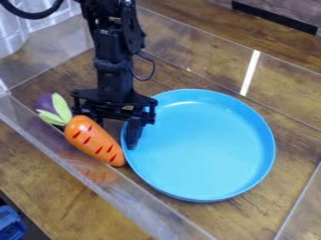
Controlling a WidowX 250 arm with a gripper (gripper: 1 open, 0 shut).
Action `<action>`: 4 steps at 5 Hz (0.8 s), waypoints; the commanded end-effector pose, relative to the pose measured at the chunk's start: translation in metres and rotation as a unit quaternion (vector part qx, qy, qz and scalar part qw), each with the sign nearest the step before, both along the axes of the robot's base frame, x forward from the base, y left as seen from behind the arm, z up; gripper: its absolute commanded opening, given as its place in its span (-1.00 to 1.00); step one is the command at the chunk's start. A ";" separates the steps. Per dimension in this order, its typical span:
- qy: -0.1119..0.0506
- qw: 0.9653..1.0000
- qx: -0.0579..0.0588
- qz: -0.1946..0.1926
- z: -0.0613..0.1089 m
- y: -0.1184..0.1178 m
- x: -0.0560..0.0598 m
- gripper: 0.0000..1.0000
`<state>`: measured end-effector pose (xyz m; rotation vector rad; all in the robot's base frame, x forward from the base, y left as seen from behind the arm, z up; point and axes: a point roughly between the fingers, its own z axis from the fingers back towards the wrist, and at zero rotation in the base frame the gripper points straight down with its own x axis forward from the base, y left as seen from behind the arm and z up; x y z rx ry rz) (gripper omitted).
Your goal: Move the carrot to the right side
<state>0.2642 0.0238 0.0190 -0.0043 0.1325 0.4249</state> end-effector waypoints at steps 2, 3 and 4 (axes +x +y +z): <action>-0.017 1.000 0.010 -0.018 0.009 -0.012 -0.009 -1.00; -0.018 0.999 0.012 -0.026 0.009 -0.018 -0.011 -1.00; -0.020 0.999 0.013 -0.035 0.008 -0.023 -0.011 -1.00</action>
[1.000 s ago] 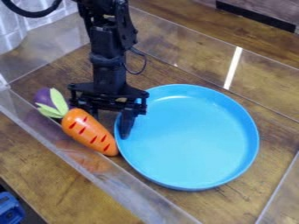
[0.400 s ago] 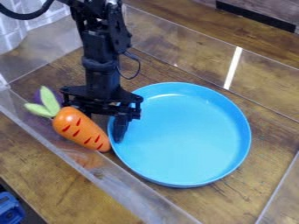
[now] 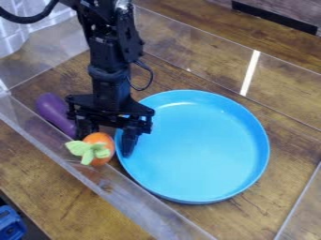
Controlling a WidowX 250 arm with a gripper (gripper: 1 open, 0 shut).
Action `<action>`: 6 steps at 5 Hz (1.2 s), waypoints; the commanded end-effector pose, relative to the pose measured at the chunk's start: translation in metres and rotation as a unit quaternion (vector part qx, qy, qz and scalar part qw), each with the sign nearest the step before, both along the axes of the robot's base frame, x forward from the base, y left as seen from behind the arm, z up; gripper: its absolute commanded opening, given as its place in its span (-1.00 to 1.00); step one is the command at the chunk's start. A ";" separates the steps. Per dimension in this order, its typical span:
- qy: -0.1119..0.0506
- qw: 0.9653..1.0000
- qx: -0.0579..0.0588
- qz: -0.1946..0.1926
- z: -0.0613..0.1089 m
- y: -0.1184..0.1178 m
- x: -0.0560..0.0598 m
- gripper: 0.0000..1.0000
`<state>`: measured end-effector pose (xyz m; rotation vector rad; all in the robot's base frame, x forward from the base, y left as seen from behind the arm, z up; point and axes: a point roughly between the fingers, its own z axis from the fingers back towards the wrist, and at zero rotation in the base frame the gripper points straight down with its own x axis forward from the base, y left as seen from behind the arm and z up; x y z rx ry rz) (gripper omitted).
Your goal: Move the carrot to the right side
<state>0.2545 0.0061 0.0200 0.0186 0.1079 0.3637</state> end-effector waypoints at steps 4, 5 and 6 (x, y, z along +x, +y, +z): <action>-0.007 1.000 0.011 -0.024 0.004 -0.015 -0.001 1.00; -0.005 1.000 0.015 -0.025 0.002 -0.015 0.000 1.00; -0.002 0.999 0.018 -0.026 0.001 -0.015 0.000 1.00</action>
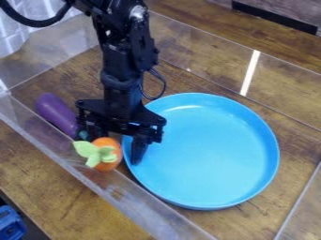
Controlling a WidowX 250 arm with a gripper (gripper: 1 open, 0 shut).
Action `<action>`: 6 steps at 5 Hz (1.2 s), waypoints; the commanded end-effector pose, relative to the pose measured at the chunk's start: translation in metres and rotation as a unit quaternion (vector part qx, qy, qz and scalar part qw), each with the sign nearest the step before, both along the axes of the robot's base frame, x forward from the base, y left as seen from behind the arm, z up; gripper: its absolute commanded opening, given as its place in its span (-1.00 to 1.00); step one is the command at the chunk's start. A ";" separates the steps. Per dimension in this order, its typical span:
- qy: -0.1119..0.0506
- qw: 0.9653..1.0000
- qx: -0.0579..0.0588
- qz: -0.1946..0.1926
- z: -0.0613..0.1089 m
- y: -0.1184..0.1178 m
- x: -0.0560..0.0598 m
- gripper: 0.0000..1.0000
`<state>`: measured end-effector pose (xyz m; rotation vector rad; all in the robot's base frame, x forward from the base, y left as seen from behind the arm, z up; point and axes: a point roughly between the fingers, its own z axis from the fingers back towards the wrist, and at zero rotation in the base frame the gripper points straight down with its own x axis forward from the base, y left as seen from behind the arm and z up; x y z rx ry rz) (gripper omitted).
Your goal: Move the carrot to the right side
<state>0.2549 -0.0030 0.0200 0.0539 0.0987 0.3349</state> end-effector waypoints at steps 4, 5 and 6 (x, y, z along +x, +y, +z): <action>-0.001 0.999 0.010 -0.037 0.012 -0.010 0.005 -1.00; -0.003 0.999 0.013 -0.047 0.018 -0.013 0.007 -1.00; -0.003 0.998 0.017 -0.057 0.022 -0.015 0.009 -1.00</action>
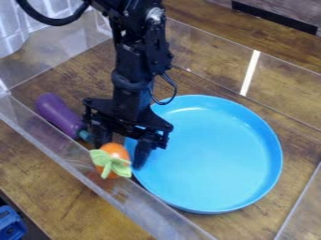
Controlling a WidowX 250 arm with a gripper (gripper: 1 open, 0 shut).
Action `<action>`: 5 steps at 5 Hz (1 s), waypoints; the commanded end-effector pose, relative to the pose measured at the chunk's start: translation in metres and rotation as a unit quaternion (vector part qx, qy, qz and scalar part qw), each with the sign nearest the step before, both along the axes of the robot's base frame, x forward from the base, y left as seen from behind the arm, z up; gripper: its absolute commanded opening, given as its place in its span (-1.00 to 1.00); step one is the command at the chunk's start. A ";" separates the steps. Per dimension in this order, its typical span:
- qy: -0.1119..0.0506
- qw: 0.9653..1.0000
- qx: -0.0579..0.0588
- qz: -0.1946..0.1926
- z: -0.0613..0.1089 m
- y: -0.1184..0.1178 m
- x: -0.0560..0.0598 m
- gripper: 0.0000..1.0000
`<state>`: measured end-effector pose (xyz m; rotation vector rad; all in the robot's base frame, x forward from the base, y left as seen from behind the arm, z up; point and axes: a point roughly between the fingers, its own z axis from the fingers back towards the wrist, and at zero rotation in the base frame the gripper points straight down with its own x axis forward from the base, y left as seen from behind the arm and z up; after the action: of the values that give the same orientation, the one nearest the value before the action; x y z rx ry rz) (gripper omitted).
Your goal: Move the carrot to the right side
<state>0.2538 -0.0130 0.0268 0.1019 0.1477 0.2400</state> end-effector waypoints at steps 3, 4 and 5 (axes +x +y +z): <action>-0.035 0.998 0.021 -0.041 0.024 -0.005 0.021 -1.00; -0.030 0.998 0.032 -0.047 0.024 -0.002 0.022 -1.00; -0.024 0.998 0.037 -0.050 0.017 0.001 0.023 -1.00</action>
<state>0.2695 -0.0098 0.0352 0.1800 0.1262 0.1564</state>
